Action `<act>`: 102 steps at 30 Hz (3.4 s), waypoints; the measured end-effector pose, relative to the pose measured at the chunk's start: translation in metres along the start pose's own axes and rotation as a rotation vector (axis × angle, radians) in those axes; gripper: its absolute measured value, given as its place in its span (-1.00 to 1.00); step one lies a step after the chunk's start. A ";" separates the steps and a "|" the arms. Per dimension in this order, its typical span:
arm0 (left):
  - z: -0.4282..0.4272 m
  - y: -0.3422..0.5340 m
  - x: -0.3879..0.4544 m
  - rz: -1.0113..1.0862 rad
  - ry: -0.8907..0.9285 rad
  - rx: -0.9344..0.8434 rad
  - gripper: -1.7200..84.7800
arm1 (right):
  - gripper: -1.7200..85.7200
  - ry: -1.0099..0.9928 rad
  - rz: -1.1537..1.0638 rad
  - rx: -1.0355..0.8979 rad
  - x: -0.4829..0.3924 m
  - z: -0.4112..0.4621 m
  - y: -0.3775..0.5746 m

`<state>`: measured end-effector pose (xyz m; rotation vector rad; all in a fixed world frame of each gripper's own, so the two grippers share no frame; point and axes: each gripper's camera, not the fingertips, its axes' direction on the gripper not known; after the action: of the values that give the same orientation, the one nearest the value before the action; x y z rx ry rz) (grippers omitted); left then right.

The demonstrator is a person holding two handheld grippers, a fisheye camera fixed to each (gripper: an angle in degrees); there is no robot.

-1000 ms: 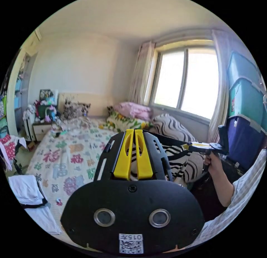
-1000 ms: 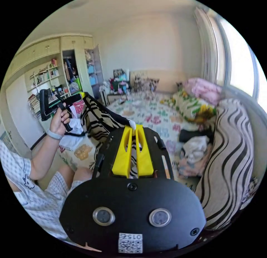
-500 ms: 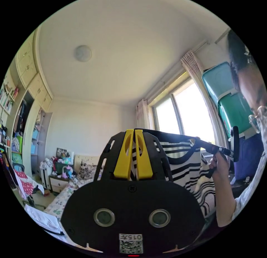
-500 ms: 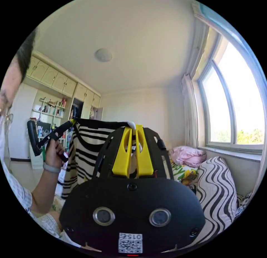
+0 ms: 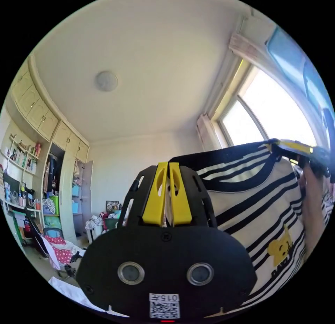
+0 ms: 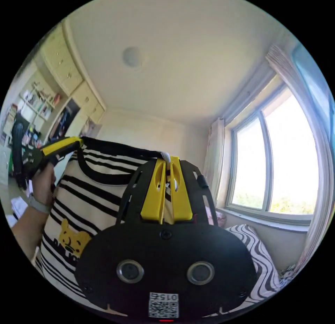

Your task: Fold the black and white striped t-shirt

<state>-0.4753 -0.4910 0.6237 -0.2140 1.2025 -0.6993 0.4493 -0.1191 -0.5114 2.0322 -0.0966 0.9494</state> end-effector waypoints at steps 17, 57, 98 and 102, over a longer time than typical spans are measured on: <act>0.117 0.397 -0.136 -0.147 0.250 -1.271 -0.90 | -0.74 -0.740 0.405 -1.215 0.067 0.229 0.453; 0.246 0.367 -0.214 -0.384 0.260 -1.630 -0.91 | -0.85 -0.702 0.719 -1.598 0.307 0.153 0.674; 0.537 0.359 -0.240 -0.656 0.137 -1.422 -0.72 | -0.92 -1.095 0.751 -1.478 0.227 0.307 0.679; 0.555 0.363 -0.230 -0.732 0.144 -1.437 -0.71 | -0.93 -1.069 0.735 -1.427 0.228 0.321 0.663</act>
<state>0.1246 -0.1863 0.8248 -1.8857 1.5882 -0.3218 0.5378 -0.7070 -0.0200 0.8389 -1.6345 -0.0979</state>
